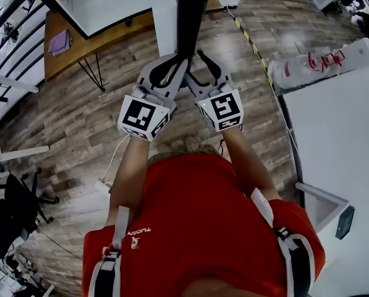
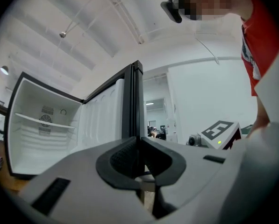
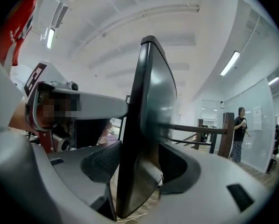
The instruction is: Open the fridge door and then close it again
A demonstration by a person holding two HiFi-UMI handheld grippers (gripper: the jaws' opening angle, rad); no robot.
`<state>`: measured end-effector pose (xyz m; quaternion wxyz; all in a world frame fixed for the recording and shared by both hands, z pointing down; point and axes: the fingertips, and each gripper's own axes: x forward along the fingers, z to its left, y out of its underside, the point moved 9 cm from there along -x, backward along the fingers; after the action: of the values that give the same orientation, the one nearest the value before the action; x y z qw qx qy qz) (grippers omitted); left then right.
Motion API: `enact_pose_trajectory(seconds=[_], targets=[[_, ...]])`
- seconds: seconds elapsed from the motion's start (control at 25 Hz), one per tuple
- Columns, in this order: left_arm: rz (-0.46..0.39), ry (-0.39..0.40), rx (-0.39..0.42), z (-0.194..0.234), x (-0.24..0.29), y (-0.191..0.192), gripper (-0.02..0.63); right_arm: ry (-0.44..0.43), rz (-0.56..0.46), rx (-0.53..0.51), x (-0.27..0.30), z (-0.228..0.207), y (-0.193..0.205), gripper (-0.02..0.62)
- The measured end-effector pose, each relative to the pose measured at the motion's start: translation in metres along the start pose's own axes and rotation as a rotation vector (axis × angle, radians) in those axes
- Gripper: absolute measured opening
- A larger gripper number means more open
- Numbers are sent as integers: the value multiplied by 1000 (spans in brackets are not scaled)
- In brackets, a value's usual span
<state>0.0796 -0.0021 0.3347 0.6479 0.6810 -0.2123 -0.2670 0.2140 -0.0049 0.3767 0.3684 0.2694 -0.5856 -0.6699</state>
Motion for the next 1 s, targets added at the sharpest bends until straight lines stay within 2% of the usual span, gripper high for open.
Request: enact_pose_trajectory(seconds=[0.2,0.44,1.0], targets=[[-21,-78,3,-9,-8,1,25,-6,-18,1,-11,-15,6,245],[-27,-183,-23,4,-31,0,9,-40,-45,16,-16,-30,12,244],[-7,-264,-25,10,-51,6,9,-89,-83,-24,-18,-39,14,216]])
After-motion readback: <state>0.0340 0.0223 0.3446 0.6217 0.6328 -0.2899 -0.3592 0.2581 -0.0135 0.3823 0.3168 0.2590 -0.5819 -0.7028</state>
